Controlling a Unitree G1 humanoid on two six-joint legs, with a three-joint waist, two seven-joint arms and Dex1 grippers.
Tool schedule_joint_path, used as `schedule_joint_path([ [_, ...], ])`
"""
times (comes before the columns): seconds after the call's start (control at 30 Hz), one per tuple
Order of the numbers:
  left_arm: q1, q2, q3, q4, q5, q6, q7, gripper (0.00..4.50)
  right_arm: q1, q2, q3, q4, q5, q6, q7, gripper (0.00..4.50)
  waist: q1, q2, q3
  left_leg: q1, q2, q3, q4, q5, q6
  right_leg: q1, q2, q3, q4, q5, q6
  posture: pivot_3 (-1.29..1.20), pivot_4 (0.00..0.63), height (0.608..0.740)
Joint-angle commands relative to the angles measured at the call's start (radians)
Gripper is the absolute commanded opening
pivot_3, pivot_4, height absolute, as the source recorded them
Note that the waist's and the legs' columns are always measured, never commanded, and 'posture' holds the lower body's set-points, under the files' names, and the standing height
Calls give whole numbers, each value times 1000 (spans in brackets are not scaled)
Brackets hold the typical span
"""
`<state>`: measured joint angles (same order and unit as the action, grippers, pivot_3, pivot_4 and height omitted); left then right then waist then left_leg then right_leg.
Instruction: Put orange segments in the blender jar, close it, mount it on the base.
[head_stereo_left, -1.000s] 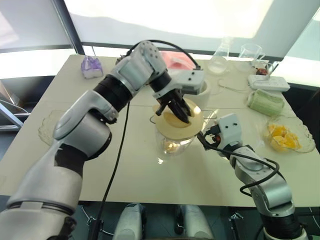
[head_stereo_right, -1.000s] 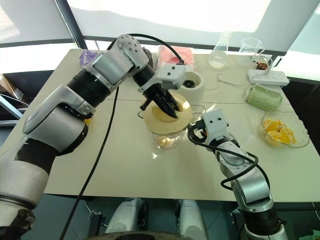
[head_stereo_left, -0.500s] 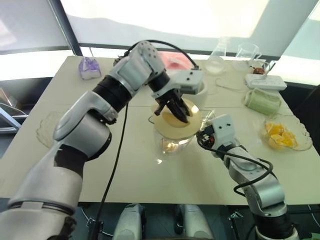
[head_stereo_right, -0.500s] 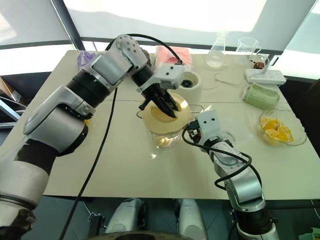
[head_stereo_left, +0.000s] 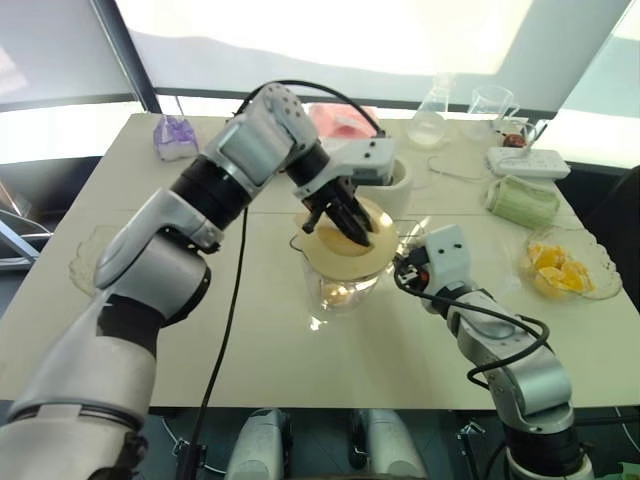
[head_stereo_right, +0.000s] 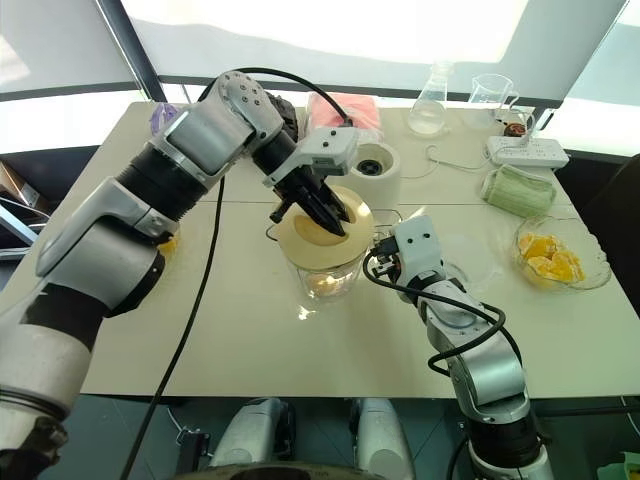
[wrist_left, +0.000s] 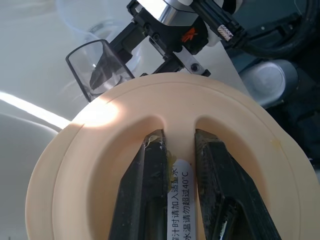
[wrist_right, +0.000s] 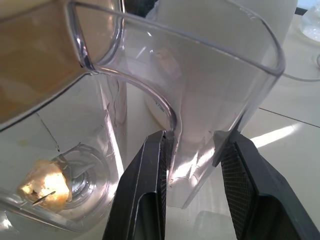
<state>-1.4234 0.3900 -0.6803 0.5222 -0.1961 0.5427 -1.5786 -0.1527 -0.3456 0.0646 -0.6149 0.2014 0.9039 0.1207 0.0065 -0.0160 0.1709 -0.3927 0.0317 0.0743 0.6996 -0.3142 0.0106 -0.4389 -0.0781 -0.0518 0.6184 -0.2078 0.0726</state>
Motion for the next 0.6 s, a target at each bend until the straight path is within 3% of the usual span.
schedule_joint_path([
  [0.03, 64, -31, -18, -59, 52, 148, 67, 226, -14, 5, 28, -50, -5, 16, 8, 1163, 0, 1, -1, 0, 0, 0, 0, 0, 0, 0, 0, 0, 0, 0, 0, 0, 150, 740],
  [0.27, 136, -50, -2, -137, 157, 266, 225, 226, -21, 14, 28, -57, -8, 34, 8, 1163, 7, 2, -6, 4, 0, -1, 0, 0, 0, 5, -1, 0, 0, -1, 1, 0, 150, 740],
  [0.6, 133, -155, 70, -92, 164, 596, 416, 226, -26, 22, 33, -58, -21, 40, 14, 1163, 10, 7, -17, 8, -4, -12, 1, 0, 0, 16, -3, 0, -2, -4, 6, 0, 150, 740],
])
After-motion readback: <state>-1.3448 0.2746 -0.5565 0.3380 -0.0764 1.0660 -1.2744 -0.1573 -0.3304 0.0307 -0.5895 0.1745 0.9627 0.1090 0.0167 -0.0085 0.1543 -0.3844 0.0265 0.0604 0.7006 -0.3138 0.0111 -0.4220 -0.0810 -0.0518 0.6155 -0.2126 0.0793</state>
